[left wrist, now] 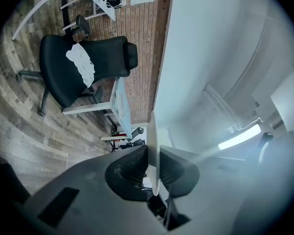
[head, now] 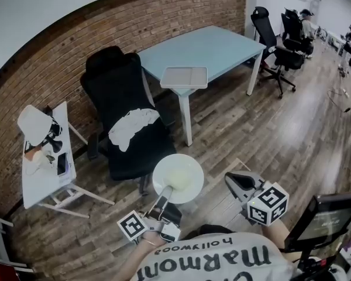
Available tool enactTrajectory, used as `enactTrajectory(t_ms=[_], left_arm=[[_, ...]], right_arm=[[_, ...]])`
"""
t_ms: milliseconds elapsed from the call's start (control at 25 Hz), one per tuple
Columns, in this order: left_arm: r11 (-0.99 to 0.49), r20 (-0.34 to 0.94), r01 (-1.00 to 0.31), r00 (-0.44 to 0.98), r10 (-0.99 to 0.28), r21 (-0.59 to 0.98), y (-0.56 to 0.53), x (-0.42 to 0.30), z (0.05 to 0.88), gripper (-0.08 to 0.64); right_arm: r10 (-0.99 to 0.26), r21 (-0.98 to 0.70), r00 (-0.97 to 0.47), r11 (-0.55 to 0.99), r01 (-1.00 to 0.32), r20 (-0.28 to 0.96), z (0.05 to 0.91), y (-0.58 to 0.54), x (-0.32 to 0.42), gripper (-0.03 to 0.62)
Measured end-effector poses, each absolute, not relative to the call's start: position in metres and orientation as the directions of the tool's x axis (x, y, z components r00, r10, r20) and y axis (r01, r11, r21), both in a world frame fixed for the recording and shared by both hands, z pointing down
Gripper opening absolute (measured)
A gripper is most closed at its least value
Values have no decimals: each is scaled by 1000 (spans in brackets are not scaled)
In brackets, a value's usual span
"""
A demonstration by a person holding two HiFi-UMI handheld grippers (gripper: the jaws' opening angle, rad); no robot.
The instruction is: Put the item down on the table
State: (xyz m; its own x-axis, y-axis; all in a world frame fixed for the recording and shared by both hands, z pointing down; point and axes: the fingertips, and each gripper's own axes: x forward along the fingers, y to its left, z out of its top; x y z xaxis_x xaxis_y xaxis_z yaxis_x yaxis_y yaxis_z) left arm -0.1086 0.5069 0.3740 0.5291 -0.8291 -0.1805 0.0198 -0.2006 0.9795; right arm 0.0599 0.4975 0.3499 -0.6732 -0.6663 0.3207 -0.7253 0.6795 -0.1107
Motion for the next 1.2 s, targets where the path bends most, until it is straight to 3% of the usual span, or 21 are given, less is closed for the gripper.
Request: enactTrajectory(t_ms=[560,1200], left_arm=[[-169,-160,36,561,-812,985,442,-108,393,28],[-151,-151,40,488,-860,988,273,-76,398,28]], right_arm=[[-662,-199,-664,641,-742,348,389,442,54,11],[-597,-263,-718,673,-691,358,406,259,94,11]])
